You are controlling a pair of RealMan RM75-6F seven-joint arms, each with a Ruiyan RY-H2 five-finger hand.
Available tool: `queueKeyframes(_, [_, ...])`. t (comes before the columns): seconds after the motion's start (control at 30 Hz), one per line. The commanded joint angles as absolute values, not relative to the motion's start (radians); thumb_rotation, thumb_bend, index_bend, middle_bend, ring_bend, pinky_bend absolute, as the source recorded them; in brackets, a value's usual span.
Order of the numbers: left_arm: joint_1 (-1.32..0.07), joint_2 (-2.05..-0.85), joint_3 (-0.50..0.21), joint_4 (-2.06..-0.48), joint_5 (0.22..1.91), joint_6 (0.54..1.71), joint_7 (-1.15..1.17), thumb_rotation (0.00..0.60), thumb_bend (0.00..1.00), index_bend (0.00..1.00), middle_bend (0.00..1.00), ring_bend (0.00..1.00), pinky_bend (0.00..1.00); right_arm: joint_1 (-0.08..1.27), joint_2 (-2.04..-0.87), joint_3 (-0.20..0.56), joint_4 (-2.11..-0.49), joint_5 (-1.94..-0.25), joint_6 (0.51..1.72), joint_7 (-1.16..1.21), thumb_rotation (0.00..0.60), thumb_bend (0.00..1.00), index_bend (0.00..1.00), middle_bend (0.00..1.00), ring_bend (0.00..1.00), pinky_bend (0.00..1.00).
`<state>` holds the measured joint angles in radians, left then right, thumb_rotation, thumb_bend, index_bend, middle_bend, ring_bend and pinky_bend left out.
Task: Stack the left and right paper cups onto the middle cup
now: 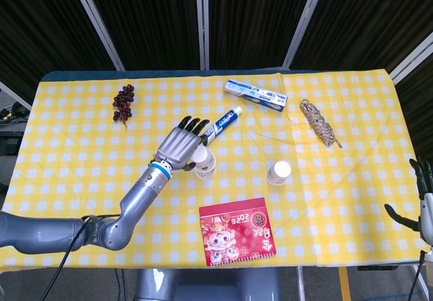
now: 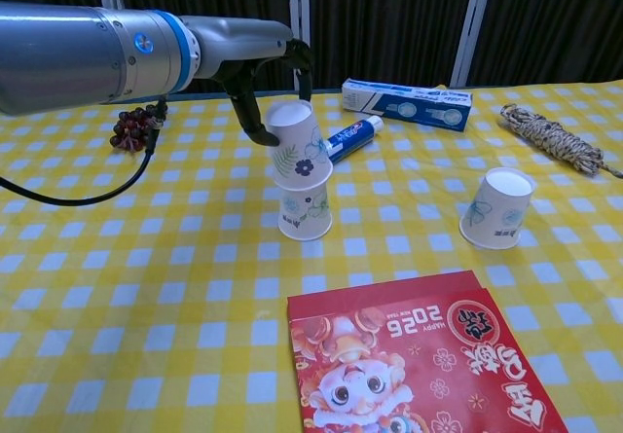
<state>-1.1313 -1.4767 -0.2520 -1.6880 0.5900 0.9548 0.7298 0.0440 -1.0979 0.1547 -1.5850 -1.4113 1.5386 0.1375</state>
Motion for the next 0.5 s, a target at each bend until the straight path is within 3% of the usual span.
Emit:
queueKeyframes(0.03, [-1.137, -1.486, -0.249, -1.681, 0.591, 0.961, 0.725, 0.6, 0.31, 0.34, 0.0, 0.0, 0.0, 0.043, -1.097, 0.155, -1.586, -1.412, 1.539, 0.14, 0.6, 0.06, 0.0, 0.0, 0.0, 0.0])
queueKeyframes(0.1, [-1.141, -1.494, -0.243, -1.673, 0.593, 0.965, 0.725, 0.6, 0.29, 0.28, 0.0, 0.0, 0.0, 0.043, -1.095, 0.155, -1.586, -1.413, 1.54, 0.143, 0.6, 0.06, 0.0, 0.0, 0.0, 0.0])
queueKeyframes(0.2, [-1.149, -1.498, -0.234, -1.67, 0.575, 0.961, 0.728, 0.6, 0.15, 0.09, 0.0, 0.0, 0.0, 0.043, -1.095, 0.154, -1.586, -1.413, 1.538, 0.145, 0.6, 0.06, 0.0, 0.0, 0.0, 0.0])
queueKeyframes(0.27, [-1.154, -1.493, -0.228, -1.676, 0.561, 0.957, 0.733, 0.6, 0.08, 0.01, 0.0, 0.0, 0.0, 0.043, -1.095, 0.154, -1.585, -1.414, 1.538, 0.143, 0.6, 0.06, 0.0, 0.0, 0.0, 0.0])
queueKeyframes(0.5, [-1.096, -1.431, -0.211, -1.75, 0.635, 1.012, 0.662, 0.6, 0.05, 0.0, 0.0, 0.0, 0.0, 0.048, -1.1, 0.148, -1.58, -1.413, 1.522, 0.13, 0.6, 0.06, 0.0, 0.0, 0.0, 0.0])
